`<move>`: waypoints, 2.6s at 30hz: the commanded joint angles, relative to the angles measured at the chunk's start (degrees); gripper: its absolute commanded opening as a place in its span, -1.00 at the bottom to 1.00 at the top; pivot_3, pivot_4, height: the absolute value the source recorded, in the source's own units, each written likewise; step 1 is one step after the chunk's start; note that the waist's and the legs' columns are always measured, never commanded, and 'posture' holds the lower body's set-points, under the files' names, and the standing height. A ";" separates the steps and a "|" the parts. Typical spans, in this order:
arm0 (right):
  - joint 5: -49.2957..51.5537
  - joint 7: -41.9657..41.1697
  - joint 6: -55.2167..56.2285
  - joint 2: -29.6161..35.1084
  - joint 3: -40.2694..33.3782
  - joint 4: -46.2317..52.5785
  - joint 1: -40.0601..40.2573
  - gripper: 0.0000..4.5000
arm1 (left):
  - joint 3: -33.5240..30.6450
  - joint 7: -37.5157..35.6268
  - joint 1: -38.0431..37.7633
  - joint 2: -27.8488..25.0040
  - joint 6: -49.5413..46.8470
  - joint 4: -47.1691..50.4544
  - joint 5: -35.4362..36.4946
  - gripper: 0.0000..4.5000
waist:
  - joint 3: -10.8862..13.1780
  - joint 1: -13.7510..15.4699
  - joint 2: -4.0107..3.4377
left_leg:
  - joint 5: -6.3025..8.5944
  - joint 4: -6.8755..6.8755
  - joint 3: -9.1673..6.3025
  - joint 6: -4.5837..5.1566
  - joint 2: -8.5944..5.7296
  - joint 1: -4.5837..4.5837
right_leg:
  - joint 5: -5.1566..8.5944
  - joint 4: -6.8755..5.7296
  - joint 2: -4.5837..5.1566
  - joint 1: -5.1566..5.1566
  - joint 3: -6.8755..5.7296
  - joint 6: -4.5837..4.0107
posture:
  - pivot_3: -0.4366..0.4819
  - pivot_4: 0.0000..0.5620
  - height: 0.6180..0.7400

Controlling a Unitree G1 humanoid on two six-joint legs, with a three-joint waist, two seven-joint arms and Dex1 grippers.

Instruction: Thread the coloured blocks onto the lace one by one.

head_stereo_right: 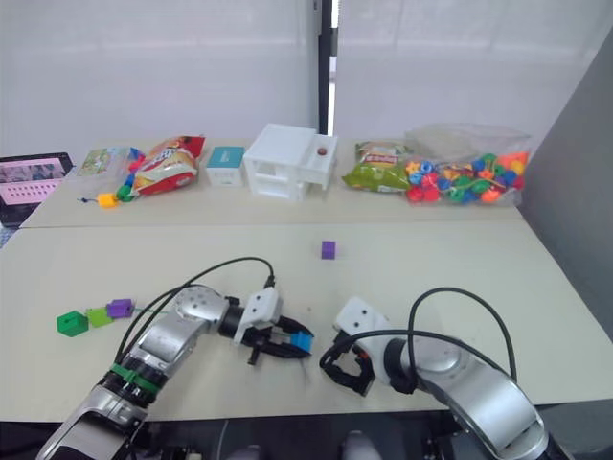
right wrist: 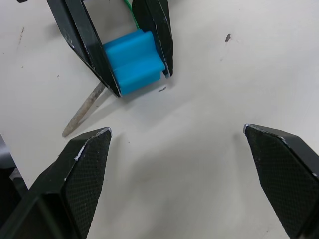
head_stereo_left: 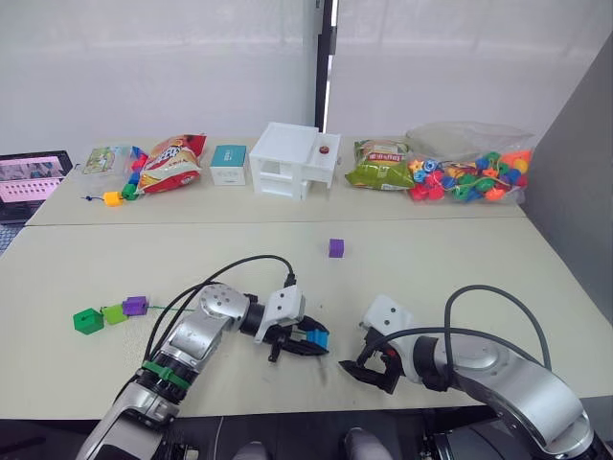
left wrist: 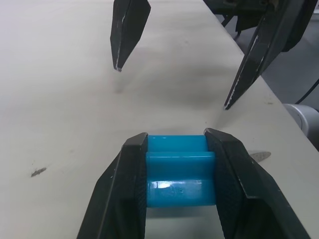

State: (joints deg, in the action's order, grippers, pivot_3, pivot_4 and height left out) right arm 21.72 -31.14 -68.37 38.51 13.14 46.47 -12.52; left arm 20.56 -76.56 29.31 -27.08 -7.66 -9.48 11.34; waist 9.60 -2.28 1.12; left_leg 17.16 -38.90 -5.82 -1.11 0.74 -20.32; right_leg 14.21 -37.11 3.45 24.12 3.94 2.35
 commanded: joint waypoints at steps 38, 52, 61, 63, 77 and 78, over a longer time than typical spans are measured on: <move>-0.83 -2.30 8.48 2.77 1.39 -7.57 -3.65 1.00 | -13.49 15.96 -9.73 -12.70 -31.27 32.31 12.08 0.98 | 0.01 0.66 0.01 | -0.01 0.04 0.04 -0.03 0.00 0.02 | 0.00 0.06 0.03 0.01 0.01 0.00 | -0.05 -0.47 1.00; -0.91 -2.63 9.74 2.85 0.67 -7.23 -2.62 1.00 | 8.40 -15.94 17.00 -11.68 22.58 -14.29 6.48 0.98 | 0.03 1.39 0.00 | 0.00 -0.06 0.08 0.00 -0.01 -0.23 | -0.01 0.22 0.03 0.07 0.00 0.01 | -0.05 -0.47 1.00; 2.01 -2.20 8.30 2.66 -3.25 -1.27 0.39 1.00 | 18.54 -15.94 25.21 -3.13 33.80 -29.60 7.41 0.98 | 0.04 0.84 0.02 | 0.06 -0.10 0.05 0.11 -0.01 -0.23 | -0.01 0.09 0.01 0.11 0.00 0.01 | -0.05 -0.47 1.00; 4.08 -2.39 8.86 1.67 -5.06 2.13 1.55 1.00 | 20.21 -15.94 26.32 -1.65 36.82 -32.55 6.04 0.98 | 0.05 0.92 0.03 | 0.05 -0.10 0.03 0.11 -0.01 -0.23 | 0.00 0.08 0.00 0.11 0.00 0.01 | -0.05 -0.47 1.00; 3.41 0.32 8.44 2.56 -2.33 4.29 3.88 1.00 | 18.33 -15.94 29.59 2.11 41.56 -42.19 2.07 0.87 | 0.05 0.98 0.03 | 0.05 -0.14 0.00 0.11 -0.03 -0.22 | 0.00 0.05 -0.01 0.08 0.00 0.01 | -0.05 -0.47 1.00; 3.33 0.56 8.38 2.59 -2.07 4.19 3.90 1.00 | 18.08 -15.94 29.73 2.35 41.34 -42.29 2.07 0.72 | 0.05 0.99 0.03 | 0.05 -0.14 0.00 0.11 -0.03 -0.22 | 0.00 0.05 -0.01 0.08 0.00 0.01 | -0.05 -0.47 1.00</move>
State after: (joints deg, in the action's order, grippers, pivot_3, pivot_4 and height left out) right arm 25.40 -31.03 -60.09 40.84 10.98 49.33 -8.46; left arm 40.13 -92.30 57.67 -25.00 33.49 -52.00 13.41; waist 9.65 -1.29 1.15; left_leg 17.21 -39.05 -5.82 -1.00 0.71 -20.54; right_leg 14.21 -37.06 3.44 24.19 3.94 2.36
